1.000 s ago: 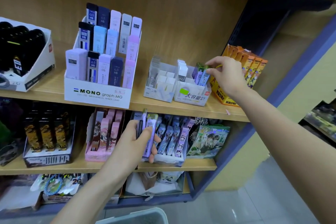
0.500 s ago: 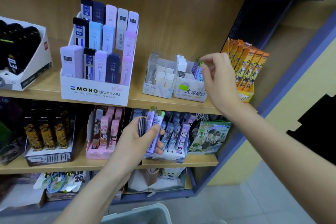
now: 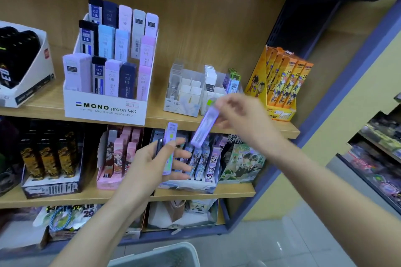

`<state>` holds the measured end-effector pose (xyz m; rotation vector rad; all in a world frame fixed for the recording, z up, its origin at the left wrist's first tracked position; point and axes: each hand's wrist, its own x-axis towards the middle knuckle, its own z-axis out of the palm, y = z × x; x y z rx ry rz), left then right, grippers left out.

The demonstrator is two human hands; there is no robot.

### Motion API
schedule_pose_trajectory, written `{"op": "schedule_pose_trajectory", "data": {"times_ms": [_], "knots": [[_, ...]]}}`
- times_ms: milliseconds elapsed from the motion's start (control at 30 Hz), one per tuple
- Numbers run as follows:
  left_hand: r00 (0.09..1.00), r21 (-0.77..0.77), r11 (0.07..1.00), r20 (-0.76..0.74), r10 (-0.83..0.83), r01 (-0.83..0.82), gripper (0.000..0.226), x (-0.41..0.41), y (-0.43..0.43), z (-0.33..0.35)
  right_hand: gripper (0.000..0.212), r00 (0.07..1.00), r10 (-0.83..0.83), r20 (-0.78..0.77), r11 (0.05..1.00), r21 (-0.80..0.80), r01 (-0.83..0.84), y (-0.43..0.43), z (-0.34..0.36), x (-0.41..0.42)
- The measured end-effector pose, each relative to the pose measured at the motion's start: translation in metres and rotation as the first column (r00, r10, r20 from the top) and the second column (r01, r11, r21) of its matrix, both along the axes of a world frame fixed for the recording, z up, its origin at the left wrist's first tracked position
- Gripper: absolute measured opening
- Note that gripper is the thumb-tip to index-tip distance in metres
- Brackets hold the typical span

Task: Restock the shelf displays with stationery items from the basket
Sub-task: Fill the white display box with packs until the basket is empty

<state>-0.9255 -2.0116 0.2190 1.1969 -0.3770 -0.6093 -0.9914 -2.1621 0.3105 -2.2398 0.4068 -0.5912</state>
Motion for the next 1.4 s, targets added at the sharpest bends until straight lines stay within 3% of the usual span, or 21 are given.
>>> {"op": "schedule_pose_trajectory", "data": {"times_ms": [67, 133, 300, 500, 733, 800, 900, 967, 1033, 1133, 1267, 1400], "knots": [[1.0, 0.029, 1.0, 0.022, 0.0, -0.001, 0.018, 0.002, 0.001, 0.0, 0.018, 0.969, -0.101, 0.224, 0.97, -0.193, 0.146, -0.022, 0.018, 0.004], [0.999, 0.059, 0.998, 0.049, -0.011, 0.008, 0.017, 0.003, 0.001, 0.0, 0.011, 0.926, -0.13, 0.354, 0.92, -0.306, 0.246, -0.044, 0.03, 0.013], [0.993, 0.131, 0.991, 0.112, -0.036, 0.021, 0.023, 0.001, 0.0, -0.003, 0.011, 0.941, -0.2, 0.272, 0.838, -0.451, 0.308, -0.085, 0.03, 0.04], [0.99, 0.116, 0.993, 0.134, -0.039, 0.023, 0.016, 0.0, 0.0, 0.001, 0.016, 0.975, -0.217, 0.04, 0.803, -0.561, 0.201, -0.099, 0.021, 0.053], [0.988, 0.104, 0.994, 0.144, -0.048, 0.033, 0.017, 0.002, 0.002, 0.001, 0.014, 0.942, -0.274, 0.194, 0.692, -0.64, 0.333, -0.101, 0.015, 0.051], [0.988, 0.096, 0.995, 0.147, -0.045, 0.031, 0.017, 0.003, 0.002, 0.001, 0.015, 0.937, -0.263, 0.23, 0.702, -0.621, 0.349, -0.095, 0.014, 0.047], [0.985, 0.097, 0.995, 0.168, -0.035, 0.019, 0.018, 0.004, 0.003, 0.001, 0.014, 0.935, -0.184, 0.303, 0.788, -0.523, 0.325, -0.068, 0.007, 0.038], [0.983, 0.096, 0.995, 0.183, -0.022, 0.005, 0.018, 0.004, 0.004, 0.001, 0.015, 0.969, -0.102, 0.223, 0.882, -0.43, 0.192, -0.042, -0.001, 0.029], [0.982, 0.094, 0.996, 0.189, -0.019, 0.001, 0.017, 0.003, 0.005, 0.002, 0.019, 0.999, 0.047, 0.024, 0.958, -0.284, -0.039, -0.014, -0.011, 0.018], [0.982, 0.101, 0.995, 0.187, -0.038, 0.019, 0.013, 0.002, 0.006, 0.002, 0.015, 0.956, 0.253, -0.15, 0.961, -0.073, -0.266, 0.012, -0.025, 0.004], [0.985, 0.084, 0.988, 0.109, -0.135, 0.126, 0.028, -0.002, 0.007, 0.002, 0.013, 0.958, 0.284, -0.049, 0.951, 0.142, -0.275, 0.017, -0.028, -0.002], [0.981, 0.093, 0.979, 0.054, -0.187, 0.181, 0.047, -0.001, 0.011, 0.004, 0.021, 0.955, 0.294, 0.029, 0.942, 0.158, -0.295, 0.014, -0.023, -0.007]]}}
